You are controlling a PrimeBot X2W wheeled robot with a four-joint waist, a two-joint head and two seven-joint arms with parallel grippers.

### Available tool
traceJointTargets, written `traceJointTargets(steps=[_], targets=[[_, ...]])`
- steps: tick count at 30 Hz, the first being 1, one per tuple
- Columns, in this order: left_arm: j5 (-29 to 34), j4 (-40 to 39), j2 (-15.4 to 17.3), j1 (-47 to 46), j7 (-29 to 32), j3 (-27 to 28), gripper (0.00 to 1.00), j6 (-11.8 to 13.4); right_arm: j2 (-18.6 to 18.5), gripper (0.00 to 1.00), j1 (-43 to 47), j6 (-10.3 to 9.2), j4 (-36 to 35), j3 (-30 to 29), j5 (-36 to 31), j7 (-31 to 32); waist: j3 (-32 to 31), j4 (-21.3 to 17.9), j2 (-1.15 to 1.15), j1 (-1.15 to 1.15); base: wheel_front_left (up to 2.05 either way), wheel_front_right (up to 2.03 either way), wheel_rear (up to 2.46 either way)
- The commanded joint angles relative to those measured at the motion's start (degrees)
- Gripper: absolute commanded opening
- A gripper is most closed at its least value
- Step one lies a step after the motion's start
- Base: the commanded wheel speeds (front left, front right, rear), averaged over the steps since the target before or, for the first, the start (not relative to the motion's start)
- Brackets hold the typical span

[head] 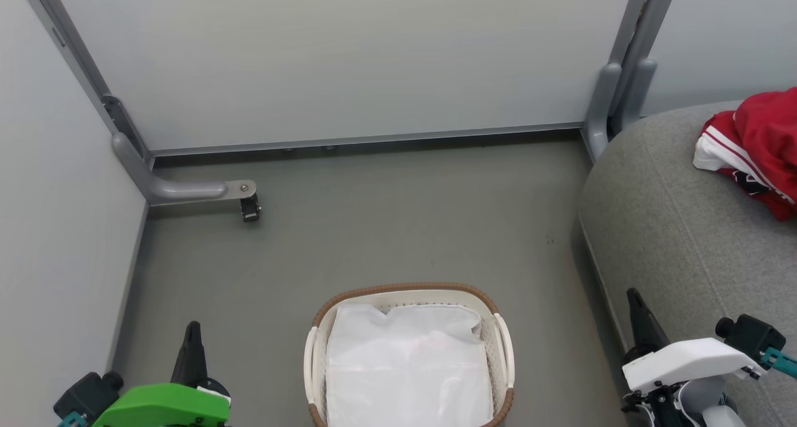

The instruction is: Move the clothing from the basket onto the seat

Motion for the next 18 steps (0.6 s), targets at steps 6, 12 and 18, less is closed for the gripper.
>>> traceJointTargets(steps=[6, 12, 18], targets=[[-4.7, -1.1, 0.2, -2.3, 1.3, 1.0, 0.0, -0.5, -0.3, 0.0, -1.6, -0.02, -1.3, -0.8, 5.3, 1.4, 0.0, -0.2, 0.0, 0.0, 0.0, 0.0, 0.0], [-8.4, -1.3, 0.2, -2.8, 2.3, 1.6, 0.0, -0.7, -0.3, 0.0, -1.7, -0.02, -1.7, -1.4, 9.3, 2.4, 0.1, -0.4, 0.0, 0.0, 0.0, 0.0, 0.0], [-11.7, -1.5, 0.2, -3.2, 3.4, 2.2, 0.0, -1.0, -0.4, 0.0, -1.7, -0.02, -2.0, -1.9, 13.1, 3.4, 0.1, -0.6, 0.0, 0.0, 0.0, 0.0, 0.0]])
